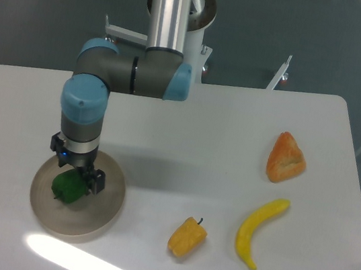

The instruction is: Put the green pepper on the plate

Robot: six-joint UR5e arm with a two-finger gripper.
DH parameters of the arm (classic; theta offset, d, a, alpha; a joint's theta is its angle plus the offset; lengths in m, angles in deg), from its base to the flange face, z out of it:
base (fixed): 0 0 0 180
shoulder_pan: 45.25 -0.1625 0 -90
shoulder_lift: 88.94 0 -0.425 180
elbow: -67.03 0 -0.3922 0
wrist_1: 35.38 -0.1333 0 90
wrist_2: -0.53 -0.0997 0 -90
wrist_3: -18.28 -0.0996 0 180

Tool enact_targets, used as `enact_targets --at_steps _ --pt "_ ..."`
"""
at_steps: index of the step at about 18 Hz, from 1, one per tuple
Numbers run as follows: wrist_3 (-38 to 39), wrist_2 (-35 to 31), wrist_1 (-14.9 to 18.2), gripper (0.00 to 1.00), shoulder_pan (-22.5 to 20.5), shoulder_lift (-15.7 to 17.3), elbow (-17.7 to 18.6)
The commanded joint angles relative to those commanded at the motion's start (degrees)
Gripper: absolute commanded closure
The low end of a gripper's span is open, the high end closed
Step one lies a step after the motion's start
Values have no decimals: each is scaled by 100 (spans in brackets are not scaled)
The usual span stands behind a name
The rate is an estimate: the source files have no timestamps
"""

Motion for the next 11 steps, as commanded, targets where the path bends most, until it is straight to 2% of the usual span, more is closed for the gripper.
enact_targets --at_steps 6,9,11 --pt "-1167 -70 9 1 -897 27 -105" --pt "-1817 -123 26 1 -1117 27 -228" --pt "-2143 -377 35 1 -1311 79 -272"
